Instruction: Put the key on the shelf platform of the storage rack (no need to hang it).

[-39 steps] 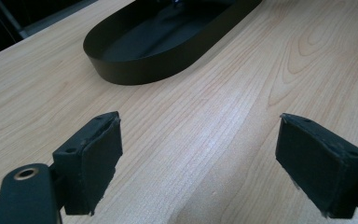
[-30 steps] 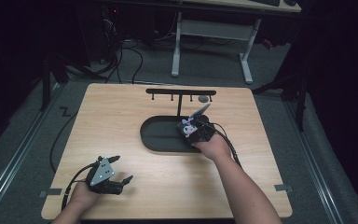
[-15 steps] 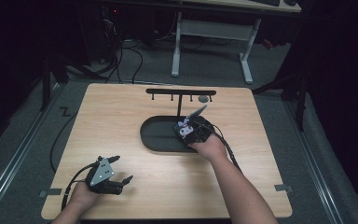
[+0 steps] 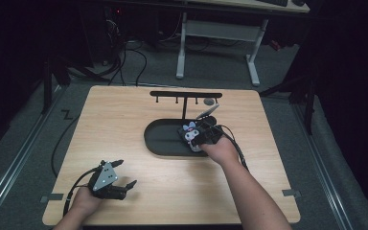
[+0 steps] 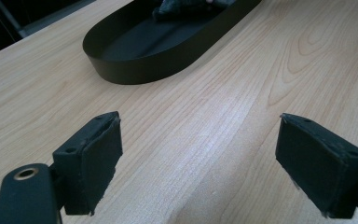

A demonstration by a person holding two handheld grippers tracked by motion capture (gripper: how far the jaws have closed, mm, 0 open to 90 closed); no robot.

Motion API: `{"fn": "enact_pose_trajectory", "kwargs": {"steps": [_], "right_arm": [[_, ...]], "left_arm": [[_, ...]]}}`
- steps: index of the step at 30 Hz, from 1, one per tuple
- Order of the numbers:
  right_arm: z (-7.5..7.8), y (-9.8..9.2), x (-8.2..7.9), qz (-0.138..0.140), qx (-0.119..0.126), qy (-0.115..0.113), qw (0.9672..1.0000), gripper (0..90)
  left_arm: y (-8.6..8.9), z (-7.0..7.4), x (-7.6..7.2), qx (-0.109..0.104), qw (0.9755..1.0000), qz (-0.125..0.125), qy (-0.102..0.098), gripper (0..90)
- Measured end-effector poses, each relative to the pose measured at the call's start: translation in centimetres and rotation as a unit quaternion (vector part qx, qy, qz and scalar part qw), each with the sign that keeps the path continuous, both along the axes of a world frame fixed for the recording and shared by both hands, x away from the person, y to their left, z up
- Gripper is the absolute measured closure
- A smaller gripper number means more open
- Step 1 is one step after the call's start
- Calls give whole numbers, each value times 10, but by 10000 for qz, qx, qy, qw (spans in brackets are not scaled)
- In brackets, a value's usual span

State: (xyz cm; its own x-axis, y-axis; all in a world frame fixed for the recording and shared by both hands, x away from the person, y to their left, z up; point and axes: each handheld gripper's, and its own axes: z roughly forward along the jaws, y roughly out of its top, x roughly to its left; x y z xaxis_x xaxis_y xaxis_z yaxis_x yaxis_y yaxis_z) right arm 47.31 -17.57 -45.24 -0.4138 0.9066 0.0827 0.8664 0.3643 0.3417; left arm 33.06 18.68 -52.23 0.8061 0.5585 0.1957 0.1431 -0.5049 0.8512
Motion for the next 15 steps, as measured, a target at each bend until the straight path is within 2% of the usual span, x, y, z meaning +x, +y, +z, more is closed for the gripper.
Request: {"fn": "enact_pose_trajectory", "kwargs": {"steps": [7,15], "right_arm": [[14,-7,-3,-66,93,-128,9999,329],[24,-12,-8,-18,65,-331,9994,350]], "left_arm": [[0,0,0,-16,10000,4,-2,155],[0,0,0,5,10000,9,8,155]]}}
